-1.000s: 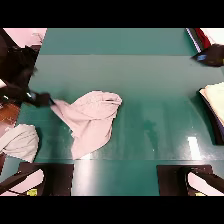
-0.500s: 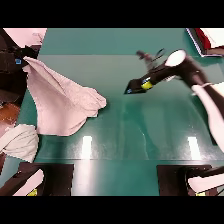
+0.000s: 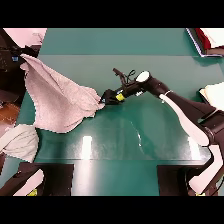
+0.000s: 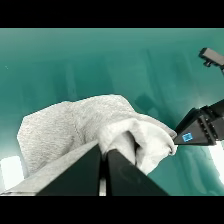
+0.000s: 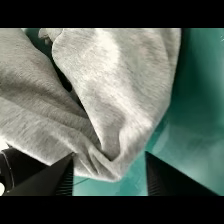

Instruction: Fold the shirts.

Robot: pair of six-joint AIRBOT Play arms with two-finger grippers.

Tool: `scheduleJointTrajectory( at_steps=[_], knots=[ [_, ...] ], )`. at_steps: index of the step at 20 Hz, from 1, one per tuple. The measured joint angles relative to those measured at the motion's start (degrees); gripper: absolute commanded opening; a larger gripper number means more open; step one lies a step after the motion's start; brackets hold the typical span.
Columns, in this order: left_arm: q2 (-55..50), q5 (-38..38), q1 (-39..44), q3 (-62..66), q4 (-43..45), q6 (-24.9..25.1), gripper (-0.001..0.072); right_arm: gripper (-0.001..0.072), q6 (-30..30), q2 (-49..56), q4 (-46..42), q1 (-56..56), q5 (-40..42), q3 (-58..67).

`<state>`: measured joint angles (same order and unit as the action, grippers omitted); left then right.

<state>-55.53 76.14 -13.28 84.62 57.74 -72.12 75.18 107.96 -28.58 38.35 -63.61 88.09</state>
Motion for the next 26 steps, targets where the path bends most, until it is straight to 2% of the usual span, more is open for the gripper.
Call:
scheduleJointTrajectory(
  at_steps=[1,5,9,13,19,23,26],
  knots=[
    [0.0,0.0,0.0,0.0,0.0,0.0,0.0027,0.0014,-0.2,0.3,0.5,0.5,0.6,0.0],
    [0.2,-0.4,0.0,0.4,-0.4,-0.5,0.0027,0.0012,-2.1,-1.7,-0.4,0.0,2.6,0.0],
    [0.4,-1.2,0.0,6.8,-3.3,-1.1,0.0027,0.0012,-2.8,-13.1,-8.8,-6.4,3.9,0.1],
    [0.5,-1.4,0.0,18.0,-12.5,-1.3,0.0027,0.0012,-3.0,-30.6,-14.8,-15.6,4.5,0.1],
    [0.5,-1.6,0.0,30.5,-31.0,-1.3,0.0027,0.0012,-3.1,-52.3,-17.7,-25.0,5.2,0.1],
    [0.5,-0.7,0.0,33.7,-40.5,-1.4,0.0027,0.0012,-2.7,-59.9,-18.1,-28.3,4.4,0.1],
    [0.5,0.9,0.0,33.9,-40.0,-1.6,0.0027,0.0012,0.0,-60.9,-18.1,-30.0,1.0,0.1]
  ],
)
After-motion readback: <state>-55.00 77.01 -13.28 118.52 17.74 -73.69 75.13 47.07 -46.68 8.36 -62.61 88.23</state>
